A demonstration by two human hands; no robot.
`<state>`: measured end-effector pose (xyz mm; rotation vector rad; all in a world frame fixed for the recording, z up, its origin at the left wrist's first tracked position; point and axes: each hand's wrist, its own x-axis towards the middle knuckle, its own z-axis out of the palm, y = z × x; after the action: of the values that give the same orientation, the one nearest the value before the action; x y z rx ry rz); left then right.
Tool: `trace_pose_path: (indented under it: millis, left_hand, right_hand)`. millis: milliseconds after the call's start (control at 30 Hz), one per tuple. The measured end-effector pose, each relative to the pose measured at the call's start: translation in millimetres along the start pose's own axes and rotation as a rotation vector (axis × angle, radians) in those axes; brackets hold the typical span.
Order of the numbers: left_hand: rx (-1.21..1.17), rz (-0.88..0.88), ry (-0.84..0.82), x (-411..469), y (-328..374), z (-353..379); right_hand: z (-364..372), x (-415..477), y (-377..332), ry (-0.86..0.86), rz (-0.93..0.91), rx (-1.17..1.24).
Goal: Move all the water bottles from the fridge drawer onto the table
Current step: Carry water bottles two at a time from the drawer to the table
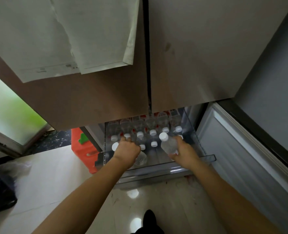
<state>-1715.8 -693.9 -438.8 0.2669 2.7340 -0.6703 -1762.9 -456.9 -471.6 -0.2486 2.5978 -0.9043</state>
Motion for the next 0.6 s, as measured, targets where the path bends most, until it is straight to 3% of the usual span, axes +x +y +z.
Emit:
trace_pose_path:
  millis: [133, 267, 467, 600]
  left_hand:
    - [0.043, -0.012, 0.03, -3, 1, 6]
    - [-0.033, -0.108, -0.04, -6, -12, 17]
    - [-0.259, -0.177, -0.02, -23, -36, 50]
    - [-0.243, -0.197, -0.088, -28, -40, 49]
  right_hand:
    - [0, -1, 1, 0.014, 0.048, 0.05]
    - [3, 0, -3, -0.017, 0.024, 0.013]
    - [11, 10, -12, -0.056, -0.041, -0.155]
    - [20, 21, -18, -0.088, -0.076, -0.304]
